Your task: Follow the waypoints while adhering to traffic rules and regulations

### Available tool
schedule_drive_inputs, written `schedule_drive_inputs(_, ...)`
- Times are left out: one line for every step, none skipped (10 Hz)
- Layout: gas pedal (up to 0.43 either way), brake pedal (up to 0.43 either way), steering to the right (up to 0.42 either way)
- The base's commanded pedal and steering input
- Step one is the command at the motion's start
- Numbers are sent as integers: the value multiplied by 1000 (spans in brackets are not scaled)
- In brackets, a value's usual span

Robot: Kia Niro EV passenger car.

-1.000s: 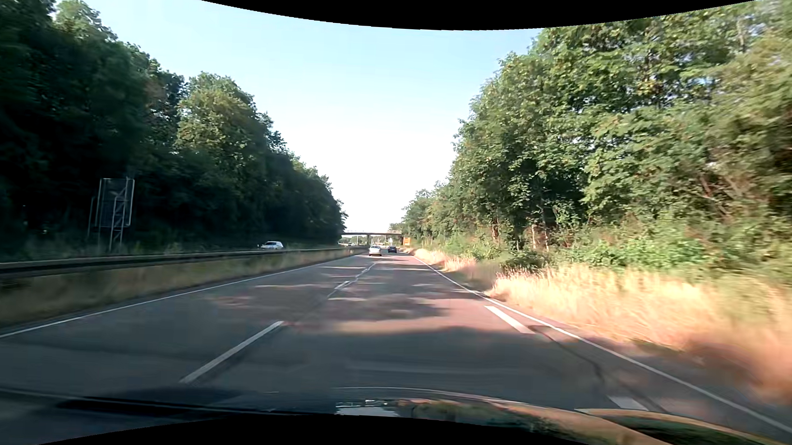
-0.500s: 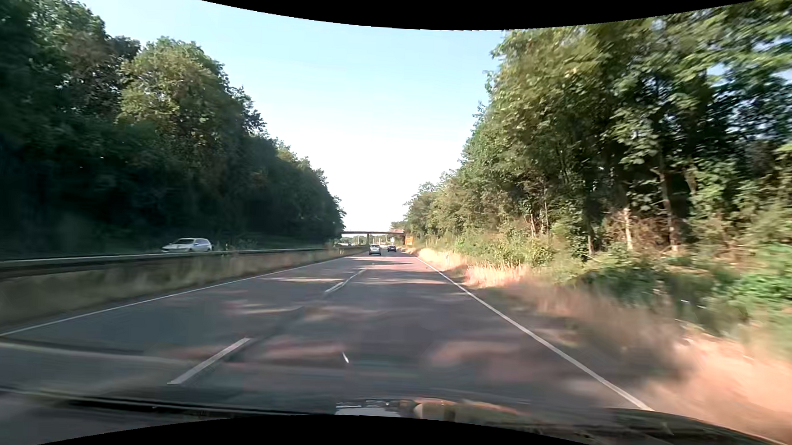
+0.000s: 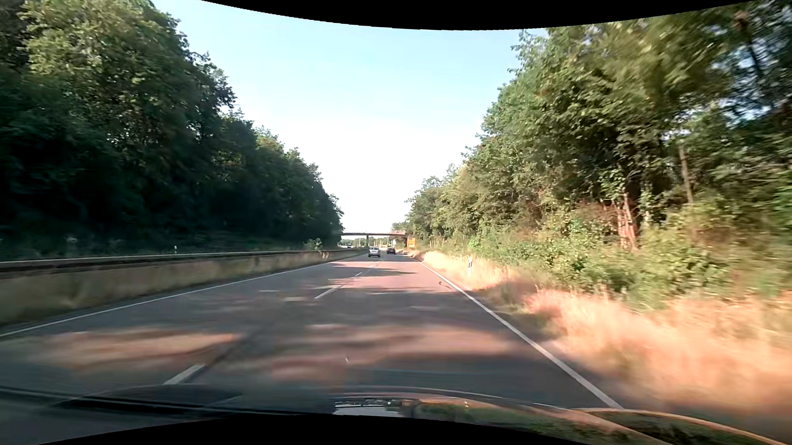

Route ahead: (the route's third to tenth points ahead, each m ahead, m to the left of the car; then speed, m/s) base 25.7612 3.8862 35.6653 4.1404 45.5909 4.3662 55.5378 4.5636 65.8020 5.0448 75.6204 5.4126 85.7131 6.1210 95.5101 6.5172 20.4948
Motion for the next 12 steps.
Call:
schedule_drive_inputs(138,0,-3)
schedule_drive_inputs(138,0,-3)
schedule_drive_inputs(138,0,-3)
schedule_drive_inputs(138,0,-3)
schedule_drive_inputs(138,0,-3)
schedule_drive_inputs(138,0,-3)
schedule_drive_inputs(138,0,-3)
schedule_drive_inputs(138,0,-4)
schedule_drive_inputs(138,0,-4)
schedule_drive_inputs(138,0,-4)
schedule_drive_inputs(138,0,-4)
schedule_drive_inputs(138,0,-4)
